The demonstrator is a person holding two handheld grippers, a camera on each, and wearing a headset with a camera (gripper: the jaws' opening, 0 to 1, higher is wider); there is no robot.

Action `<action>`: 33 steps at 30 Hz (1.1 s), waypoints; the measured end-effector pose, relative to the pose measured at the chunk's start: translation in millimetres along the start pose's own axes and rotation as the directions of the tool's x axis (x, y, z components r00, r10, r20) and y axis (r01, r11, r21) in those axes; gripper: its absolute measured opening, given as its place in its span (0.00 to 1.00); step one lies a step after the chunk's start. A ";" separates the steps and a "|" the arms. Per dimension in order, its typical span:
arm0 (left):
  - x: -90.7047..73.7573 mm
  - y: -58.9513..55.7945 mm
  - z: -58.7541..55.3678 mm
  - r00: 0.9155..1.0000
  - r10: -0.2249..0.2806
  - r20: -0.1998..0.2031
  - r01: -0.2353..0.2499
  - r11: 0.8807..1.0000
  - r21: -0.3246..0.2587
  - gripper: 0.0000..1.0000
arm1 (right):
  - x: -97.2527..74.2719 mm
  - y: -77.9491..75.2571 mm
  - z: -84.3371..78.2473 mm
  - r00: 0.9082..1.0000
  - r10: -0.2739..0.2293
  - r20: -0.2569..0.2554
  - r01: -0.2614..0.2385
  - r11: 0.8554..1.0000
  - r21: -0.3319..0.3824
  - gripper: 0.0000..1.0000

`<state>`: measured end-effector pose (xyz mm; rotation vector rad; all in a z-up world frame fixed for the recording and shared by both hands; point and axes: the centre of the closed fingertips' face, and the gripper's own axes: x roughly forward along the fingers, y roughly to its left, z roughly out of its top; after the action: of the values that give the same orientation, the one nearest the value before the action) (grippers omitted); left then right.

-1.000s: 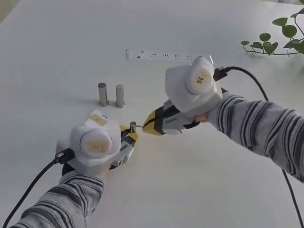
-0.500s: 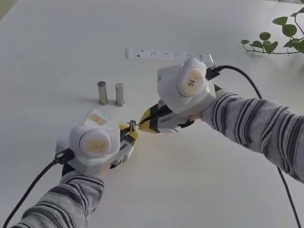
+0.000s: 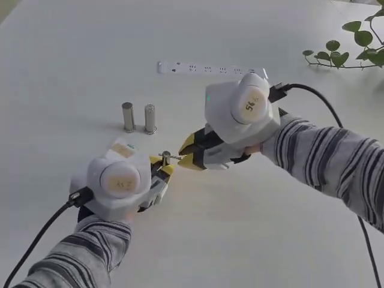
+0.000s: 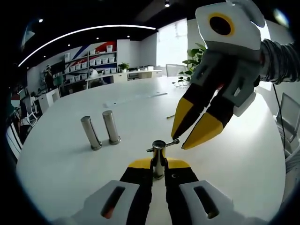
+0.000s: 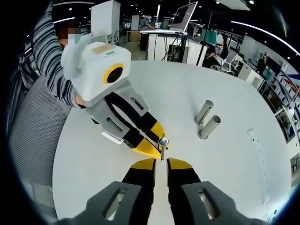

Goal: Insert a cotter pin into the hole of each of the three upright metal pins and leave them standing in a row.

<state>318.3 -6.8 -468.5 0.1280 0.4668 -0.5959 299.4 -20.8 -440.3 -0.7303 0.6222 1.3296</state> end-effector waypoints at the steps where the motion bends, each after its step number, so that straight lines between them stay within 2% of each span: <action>1: 0.0 0.0 0.0 1.000 0.000 0.000 0.000 1.000 -0.002 0.05 | -0.1 0.6 -0.9 1.000 0.000 -0.004 0.000 1.000 0.001 0.02; 10: -0.7 -0.1 -0.6 1.000 0.005 0.000 -0.005 1.000 -0.006 0.05 | 2.7 -1.4 0.7 1.000 -0.014 -0.001 0.014 1.000 0.005 0.00; 33: -0.7 0.1 -1.8 1.000 0.030 0.006 -0.030 0.999 -0.027 0.05 | 12.6 -5.3 6.3 1.000 -0.012 0.012 0.011 0.999 0.039 0.00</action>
<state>317.2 -5.9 -469.8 0.1077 0.4656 -0.5607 306.4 -8.4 -445.3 -0.6926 0.6312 1.3073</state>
